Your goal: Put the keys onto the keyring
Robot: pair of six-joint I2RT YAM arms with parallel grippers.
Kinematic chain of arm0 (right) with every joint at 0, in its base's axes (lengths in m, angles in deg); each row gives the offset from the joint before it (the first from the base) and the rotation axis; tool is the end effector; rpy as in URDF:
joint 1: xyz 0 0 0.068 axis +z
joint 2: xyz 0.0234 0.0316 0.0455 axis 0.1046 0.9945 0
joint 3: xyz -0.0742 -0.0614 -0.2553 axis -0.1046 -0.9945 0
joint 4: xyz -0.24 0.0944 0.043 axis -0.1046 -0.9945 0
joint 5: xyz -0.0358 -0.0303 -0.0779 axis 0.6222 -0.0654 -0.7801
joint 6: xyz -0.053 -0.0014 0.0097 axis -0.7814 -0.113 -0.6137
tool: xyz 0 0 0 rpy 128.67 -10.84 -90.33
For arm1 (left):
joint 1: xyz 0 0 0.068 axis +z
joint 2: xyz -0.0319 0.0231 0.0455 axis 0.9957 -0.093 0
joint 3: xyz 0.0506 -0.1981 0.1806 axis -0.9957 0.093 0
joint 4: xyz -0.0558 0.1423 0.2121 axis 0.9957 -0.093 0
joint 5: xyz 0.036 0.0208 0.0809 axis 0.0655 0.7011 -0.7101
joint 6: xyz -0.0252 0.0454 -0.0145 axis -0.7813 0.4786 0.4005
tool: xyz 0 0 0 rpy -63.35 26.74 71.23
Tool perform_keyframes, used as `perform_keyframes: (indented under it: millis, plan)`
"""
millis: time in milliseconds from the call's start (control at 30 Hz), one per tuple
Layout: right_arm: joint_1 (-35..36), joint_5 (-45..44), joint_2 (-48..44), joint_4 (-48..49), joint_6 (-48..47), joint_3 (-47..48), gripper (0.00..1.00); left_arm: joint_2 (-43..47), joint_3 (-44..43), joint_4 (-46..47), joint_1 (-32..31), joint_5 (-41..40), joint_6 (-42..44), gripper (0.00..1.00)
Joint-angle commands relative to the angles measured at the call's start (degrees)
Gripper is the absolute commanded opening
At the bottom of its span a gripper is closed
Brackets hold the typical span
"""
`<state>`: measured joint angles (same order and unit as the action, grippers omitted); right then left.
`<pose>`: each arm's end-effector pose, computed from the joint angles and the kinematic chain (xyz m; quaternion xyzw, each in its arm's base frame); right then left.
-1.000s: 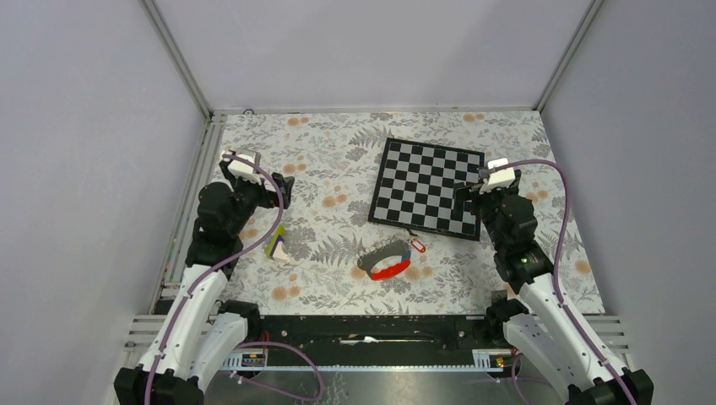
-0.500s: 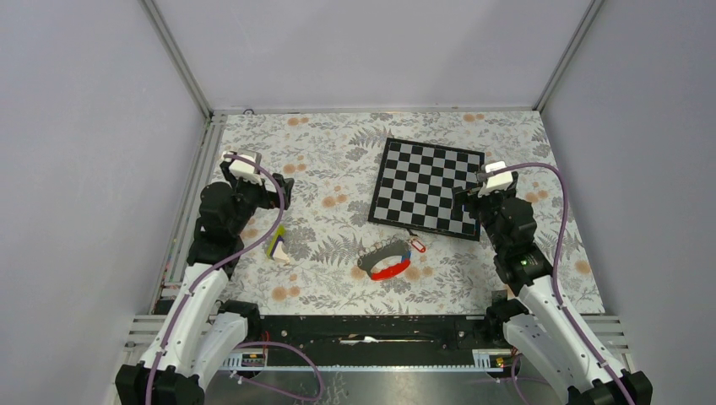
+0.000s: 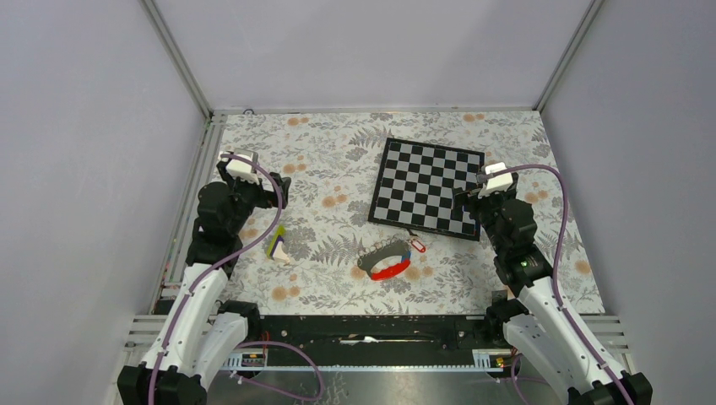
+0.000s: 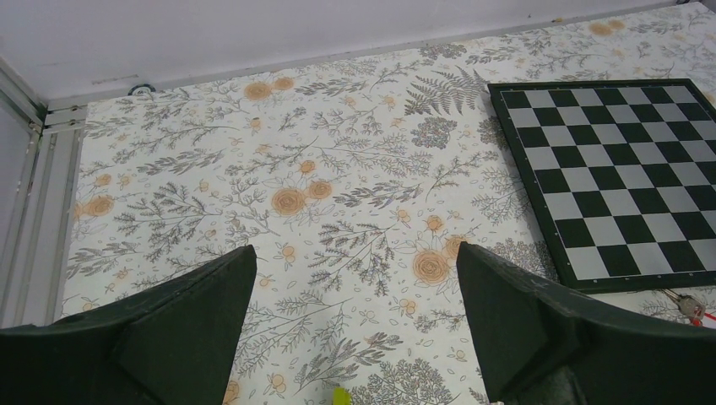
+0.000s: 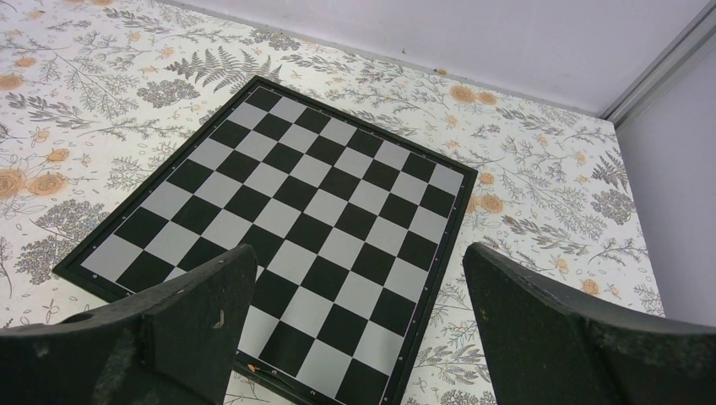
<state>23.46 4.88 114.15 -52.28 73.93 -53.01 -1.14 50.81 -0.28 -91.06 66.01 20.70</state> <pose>0.1690 0.0490 0.2914 -0.1380 0.6980 -0.0005 0.7027 0.1885 -0.0277 0.3070 0.0986 0.7444 -0.1104 0.6511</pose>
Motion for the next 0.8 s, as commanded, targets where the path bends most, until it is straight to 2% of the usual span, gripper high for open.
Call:
perform_keyframes:
  millis: [0, 767]
  plan:
    - [-0.40, 0.60, -0.78, 3.45, -0.68, -0.32, 1.00, 0.31, -0.16, 2.38, 0.44, 0.46, -0.32, 0.99]
    - [-0.59, 0.34, -0.96, 3.86, -0.68, -0.60, 1.00, 0.38, -0.28, 1.86, 0.83, 2.24, -0.19, 0.99]
